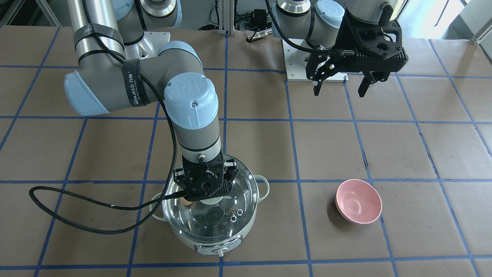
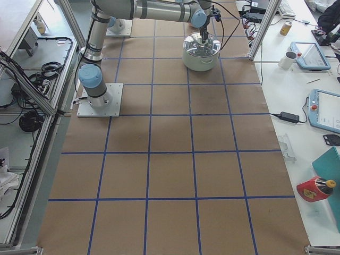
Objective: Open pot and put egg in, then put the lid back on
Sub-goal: 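Lower the glass lid onto the pot with the right gripper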
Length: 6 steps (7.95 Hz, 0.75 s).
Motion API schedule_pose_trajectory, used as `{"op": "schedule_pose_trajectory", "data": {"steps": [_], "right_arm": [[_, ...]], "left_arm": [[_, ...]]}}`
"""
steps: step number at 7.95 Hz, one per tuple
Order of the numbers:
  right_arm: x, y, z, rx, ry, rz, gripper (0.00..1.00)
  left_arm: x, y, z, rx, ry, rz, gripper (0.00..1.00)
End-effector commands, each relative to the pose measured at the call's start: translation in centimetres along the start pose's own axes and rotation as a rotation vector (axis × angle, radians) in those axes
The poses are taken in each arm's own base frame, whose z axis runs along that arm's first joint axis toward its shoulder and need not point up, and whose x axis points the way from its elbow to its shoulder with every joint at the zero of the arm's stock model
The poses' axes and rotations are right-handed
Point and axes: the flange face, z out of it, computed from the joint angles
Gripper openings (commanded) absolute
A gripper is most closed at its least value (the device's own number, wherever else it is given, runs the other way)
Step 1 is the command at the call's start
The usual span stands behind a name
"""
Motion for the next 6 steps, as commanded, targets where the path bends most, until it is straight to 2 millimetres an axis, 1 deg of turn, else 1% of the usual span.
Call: {"op": "schedule_pose_trajectory", "data": {"steps": [1, 2, 3, 4, 5, 6], "right_arm": [[0.09, -0.1, -0.01, 0.007, -0.001, -0.006, 0.0], [0.18, -0.08, -0.04, 0.007, -0.002, -0.004, 0.0], [0.19, -0.04, 0.03, 0.005, -0.002, -0.013, 0.07], [0.07, -0.14, -0.23, 0.022, -0.004, -0.018, 0.18], [0.2, -0.14, -0.16, 0.021, -0.001, -0.015, 0.99], [0.33, -0.07, -0.79, 0.029, 0.0, -0.015, 1.0]], "left_arm": [[-0.03, -0.05, -0.07, 0.006, -0.007, 0.001, 1.0], [-0.06, -0.05, -0.01, 0.006, -0.01, 0.002, 1.0], [-0.02, -0.1, 0.13, 0.005, -0.007, 0.003, 1.0], [0.06, -0.06, 0.2, 0.003, -0.007, 0.003, 1.0], [0.04, -0.03, 0.05, 0.006, -0.008, 0.002, 1.0], [-0.02, -0.07, 0.22, 0.002, -0.007, 0.001, 1.0]]}}
